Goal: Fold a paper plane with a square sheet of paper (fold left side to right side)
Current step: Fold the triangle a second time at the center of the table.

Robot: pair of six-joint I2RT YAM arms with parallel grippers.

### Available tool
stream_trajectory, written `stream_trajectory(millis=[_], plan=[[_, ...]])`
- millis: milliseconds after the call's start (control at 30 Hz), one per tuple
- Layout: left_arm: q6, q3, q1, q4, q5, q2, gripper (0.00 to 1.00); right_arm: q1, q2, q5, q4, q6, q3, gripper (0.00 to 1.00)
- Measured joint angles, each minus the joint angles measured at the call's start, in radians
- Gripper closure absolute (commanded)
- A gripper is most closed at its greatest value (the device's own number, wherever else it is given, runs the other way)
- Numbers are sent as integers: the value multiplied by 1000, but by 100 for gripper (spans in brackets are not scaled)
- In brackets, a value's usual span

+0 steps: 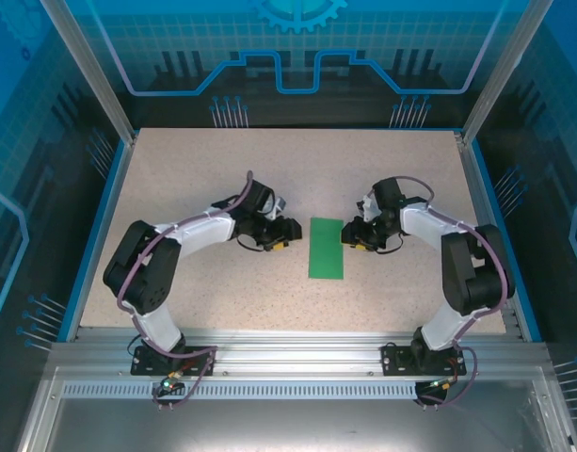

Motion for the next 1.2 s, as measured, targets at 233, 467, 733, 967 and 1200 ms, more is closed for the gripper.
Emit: stream_trajectory(millis=[233, 467, 733, 967, 1200], plan=[[-3, 0, -93, 24, -36, 1, 43, 0, 26, -3, 5, 47, -2, 62], [47, 0, -132, 11, -124, -11, 43, 6, 33, -20, 11, 63, -8, 61], [97, -5, -154, 2, -196, -62, 42, 31, 91, -47, 14, 79, -8, 61], [130, -6, -161, -7, -233, -85, 42, 44, 94, -80, 43, 92, -8, 64], [212, -26, -215, -26, -309, -137, 38, 45, 86, -86, 51, 99, -8, 67]])
